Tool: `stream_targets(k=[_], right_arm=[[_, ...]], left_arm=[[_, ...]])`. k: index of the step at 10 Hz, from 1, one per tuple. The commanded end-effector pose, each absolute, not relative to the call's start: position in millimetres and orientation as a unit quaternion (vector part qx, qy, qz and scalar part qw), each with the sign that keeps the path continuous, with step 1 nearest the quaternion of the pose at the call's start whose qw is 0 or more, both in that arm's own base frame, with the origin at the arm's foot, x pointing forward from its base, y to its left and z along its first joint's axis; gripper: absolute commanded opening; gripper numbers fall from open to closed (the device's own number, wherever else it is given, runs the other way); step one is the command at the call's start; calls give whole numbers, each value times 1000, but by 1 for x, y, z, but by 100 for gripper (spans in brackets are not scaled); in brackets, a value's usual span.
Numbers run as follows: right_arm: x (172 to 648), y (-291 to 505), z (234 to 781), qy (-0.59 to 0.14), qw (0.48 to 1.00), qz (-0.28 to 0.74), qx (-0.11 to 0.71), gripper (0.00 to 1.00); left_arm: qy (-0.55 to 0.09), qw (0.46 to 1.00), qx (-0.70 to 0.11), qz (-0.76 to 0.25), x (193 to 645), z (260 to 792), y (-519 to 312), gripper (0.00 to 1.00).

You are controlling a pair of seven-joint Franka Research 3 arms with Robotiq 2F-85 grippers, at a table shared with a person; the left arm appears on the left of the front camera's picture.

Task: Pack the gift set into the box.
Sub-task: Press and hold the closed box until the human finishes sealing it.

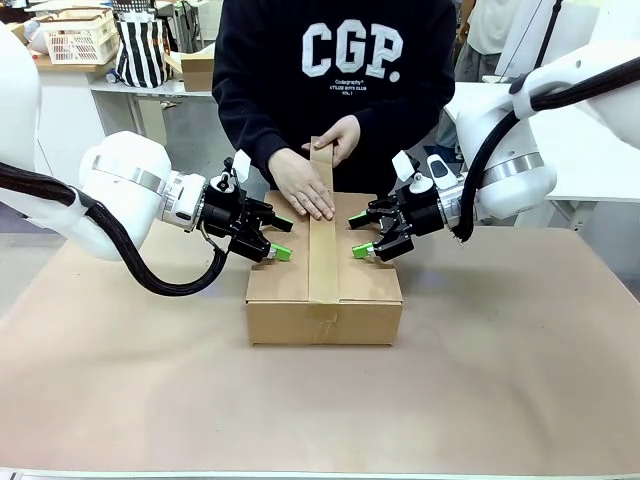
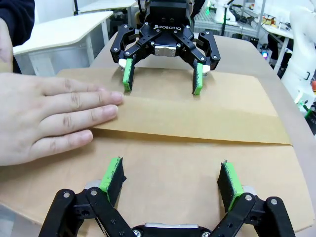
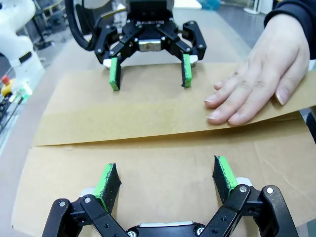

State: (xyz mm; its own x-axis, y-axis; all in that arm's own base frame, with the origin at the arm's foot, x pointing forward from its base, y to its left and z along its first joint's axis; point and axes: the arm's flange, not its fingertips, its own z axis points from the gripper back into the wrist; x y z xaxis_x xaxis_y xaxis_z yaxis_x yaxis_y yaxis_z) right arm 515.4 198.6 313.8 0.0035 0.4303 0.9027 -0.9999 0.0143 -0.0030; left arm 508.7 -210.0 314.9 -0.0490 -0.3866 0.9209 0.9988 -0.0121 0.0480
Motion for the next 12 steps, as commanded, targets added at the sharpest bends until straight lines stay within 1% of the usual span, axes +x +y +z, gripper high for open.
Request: stream_targets(k=[1,12], right_arm=[[515,199,311,-381,602,595,372,100],[515,199,311,-381,602,595,372,100]], left_arm=[[-402,577,-380,-601,508,313,-209,100],[-402,577,-380,-601,508,313,-209,100]])
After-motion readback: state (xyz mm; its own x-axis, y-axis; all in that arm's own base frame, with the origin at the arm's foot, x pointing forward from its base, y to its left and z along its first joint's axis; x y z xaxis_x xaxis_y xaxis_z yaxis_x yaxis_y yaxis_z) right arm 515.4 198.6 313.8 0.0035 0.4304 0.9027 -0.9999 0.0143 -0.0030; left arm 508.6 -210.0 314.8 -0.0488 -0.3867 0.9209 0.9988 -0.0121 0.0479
